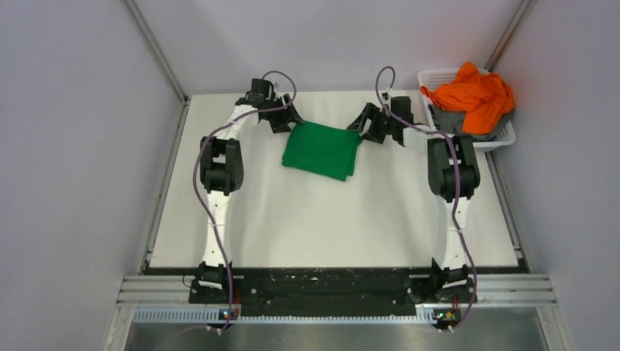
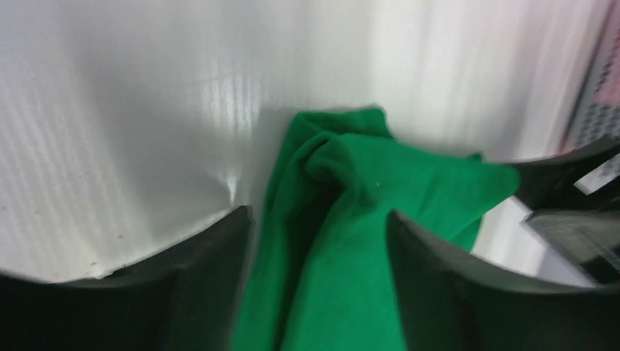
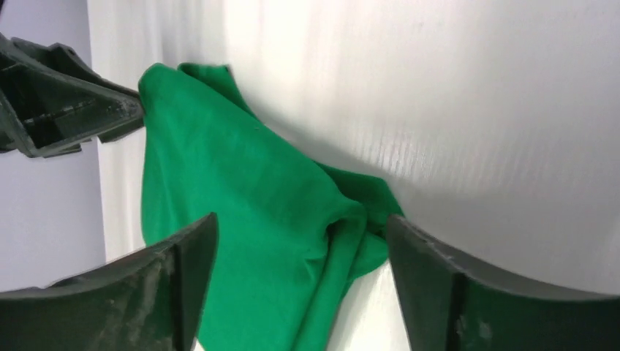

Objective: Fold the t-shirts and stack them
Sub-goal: Fold the long partially folded tshirt into a neat square, then put the neatly folded tshirt into the corner of the board with the left arm

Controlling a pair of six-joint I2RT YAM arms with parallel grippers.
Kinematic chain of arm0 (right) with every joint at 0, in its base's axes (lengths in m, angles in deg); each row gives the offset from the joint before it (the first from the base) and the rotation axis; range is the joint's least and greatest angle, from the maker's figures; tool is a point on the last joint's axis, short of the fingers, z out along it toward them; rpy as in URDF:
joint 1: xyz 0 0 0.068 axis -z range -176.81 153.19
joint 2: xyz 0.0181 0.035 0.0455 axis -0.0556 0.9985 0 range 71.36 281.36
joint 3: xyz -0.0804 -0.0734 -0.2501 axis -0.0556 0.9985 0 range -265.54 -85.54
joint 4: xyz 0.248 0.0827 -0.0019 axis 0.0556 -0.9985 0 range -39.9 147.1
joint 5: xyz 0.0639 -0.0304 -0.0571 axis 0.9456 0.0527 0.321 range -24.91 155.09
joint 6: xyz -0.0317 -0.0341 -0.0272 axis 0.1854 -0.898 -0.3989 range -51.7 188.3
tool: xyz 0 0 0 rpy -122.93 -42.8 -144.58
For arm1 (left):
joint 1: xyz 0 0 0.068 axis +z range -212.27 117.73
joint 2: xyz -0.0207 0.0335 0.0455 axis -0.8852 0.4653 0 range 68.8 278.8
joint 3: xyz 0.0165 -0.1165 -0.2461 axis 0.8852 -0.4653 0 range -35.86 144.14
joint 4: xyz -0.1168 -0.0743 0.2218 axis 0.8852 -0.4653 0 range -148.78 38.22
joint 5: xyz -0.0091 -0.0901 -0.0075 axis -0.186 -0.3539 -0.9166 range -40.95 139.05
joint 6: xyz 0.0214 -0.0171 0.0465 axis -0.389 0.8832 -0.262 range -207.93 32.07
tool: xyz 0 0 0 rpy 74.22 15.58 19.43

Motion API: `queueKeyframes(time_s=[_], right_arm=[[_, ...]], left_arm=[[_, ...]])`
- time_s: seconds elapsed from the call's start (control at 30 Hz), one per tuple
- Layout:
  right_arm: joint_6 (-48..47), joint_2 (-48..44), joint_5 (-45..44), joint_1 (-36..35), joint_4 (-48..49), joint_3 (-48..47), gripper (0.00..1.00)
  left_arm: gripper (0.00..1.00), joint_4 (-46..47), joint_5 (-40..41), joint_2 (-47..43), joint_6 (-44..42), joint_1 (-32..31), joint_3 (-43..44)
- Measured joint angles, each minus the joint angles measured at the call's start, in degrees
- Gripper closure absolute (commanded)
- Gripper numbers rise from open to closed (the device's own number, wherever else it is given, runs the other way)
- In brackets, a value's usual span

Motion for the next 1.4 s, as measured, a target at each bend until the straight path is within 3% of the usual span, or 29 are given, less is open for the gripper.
queueKeyframes(time_s=[0.07,0.33,0.77,0.83,0.87,0.9,0.93,0.97,1.07,1.23,1.4], right_arm=[[-1.1,0.1,-1.2,0.0,-1.4,-1.5,0.01],[-7.1,-8.2,-8.0,-0.9,-7.3,2.6,0.01],[-9.8,-40.5,-17.7,-6.1,-8.5,29.3,0.01],[-9.9,-44.1,-19.2,-6.1,-9.9,31.7,0.01],[-10.1,-45.8,-20.1,-6.1,-10.5,32.6,0.01],[-10.4,-47.5,-20.9,-6.1,-11.5,33.4,0.01],[-10.8,-49.1,-21.9,-6.1,-12.4,34.0,0.01],[-11.1,-50.8,-23.0,-6.1,-13.6,34.5,0.01],[-12.3,-54.1,-26.1,-6.1,-15.9,34.8,0.01],[-13.8,-56.8,-31.2,-6.1,-18.4,34.8,0.01],[-14.7,-57.6,-35.3,-6.1,-19.8,34.8,0.01]], left_arm=[[0.02,-1.4,0.5,0.3,-0.1,0.2,0.2],[0.03,-1.4,3.6,-7.5,-2.9,0.0,-8.6],[0.38,-4.9,9.1,-7.9,-9.3,-4.0,-11.3],[0.51,-4.6,8.6,-6.6,-8.9,-4.4,-11.1],[0.61,-4.4,8.2,-6.4,-8.9,-4.5,-10.7],[0.80,-4.3,8.2,-6.0,-8.8,-4.7,-10.2],[0.93,-4.2,8.2,-5.5,-8.4,-4.8,-9.9],[1.00,-4.2,8.3,-4.8,-8.1,-4.9,-9.5],[1.00,-4.7,8.9,-3.6,-7.1,-5.0,-7.7],[1.00,-6.2,17.5,-3.5,-6.3,-5.1,-6.0],[1.00,-7.0,26.5,-4.6,-8.6,-0.5,-6.0]])
